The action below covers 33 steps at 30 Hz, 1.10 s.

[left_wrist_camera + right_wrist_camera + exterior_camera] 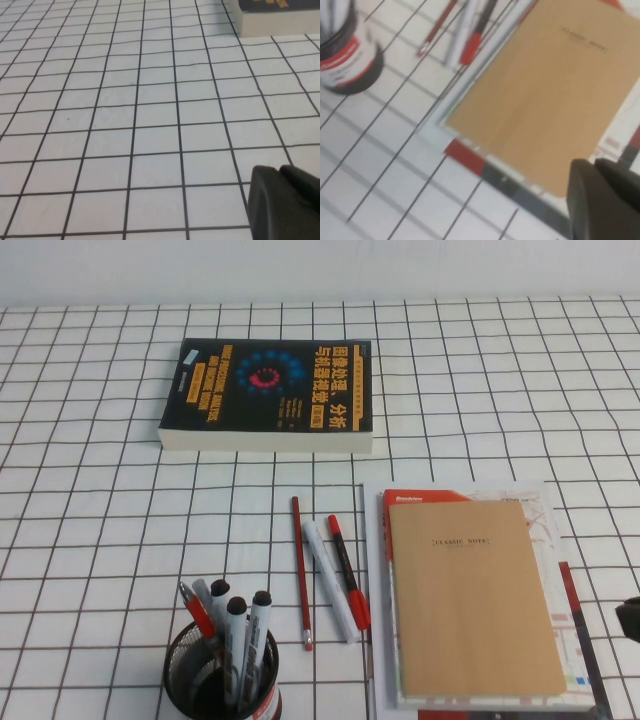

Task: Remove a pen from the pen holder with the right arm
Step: 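Take a marker out of the pen holder and lay it on the table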

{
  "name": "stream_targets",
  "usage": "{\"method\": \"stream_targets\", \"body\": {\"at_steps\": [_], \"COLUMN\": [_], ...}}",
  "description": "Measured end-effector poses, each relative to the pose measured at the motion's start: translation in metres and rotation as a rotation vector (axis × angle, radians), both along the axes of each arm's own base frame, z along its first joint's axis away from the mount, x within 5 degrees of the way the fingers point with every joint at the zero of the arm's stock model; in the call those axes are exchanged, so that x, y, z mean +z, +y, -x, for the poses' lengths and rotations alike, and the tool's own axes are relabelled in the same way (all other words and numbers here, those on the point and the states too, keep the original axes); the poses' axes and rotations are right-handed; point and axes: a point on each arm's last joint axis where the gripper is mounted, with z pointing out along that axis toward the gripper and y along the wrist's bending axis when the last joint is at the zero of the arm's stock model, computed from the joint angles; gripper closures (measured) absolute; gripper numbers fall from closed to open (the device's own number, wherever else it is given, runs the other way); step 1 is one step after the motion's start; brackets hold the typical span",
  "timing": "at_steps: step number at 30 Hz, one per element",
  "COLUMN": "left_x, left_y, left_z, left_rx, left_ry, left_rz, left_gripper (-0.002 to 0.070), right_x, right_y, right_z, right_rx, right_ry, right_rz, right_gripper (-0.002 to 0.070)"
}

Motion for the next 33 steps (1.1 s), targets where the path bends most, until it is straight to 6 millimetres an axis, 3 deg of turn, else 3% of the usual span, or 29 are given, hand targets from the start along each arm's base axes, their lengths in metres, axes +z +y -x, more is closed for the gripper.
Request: {"method": "stream_targets", "body": {"at_steps": [5,14,20,33], "left_x": [0.0,0.0,0.0,0.0], "left_y": [0.0,0.0,0.0,0.0], "left_z": [0.0,0.0,0.0,0.0], "left_rx": [0.0,0.0,0.0,0.0], "left_ry": [0.0,0.0,0.0,0.0], "left_rz": [0.0,0.0,0.0,0.0], "left_gripper": [0.0679,0.0679,0.0679,0.0679], "right_x": [-0.043,-0.129,-0.134,-0.149], "right_y": [-0.031,-0.071,-0.076,-0.076], "right_z": [0.004,0.038,0.05,0.059], "right_rx": [-0.191,-0.491,-0.527,-0.527], "right_ry": [-0.134,-0.518,-0.65,-0.519], "right_rz": [-0.058,-0.179,-0.215,-0.161], "right_gripper": [0.069,0.069,0.069,0.0692]}}
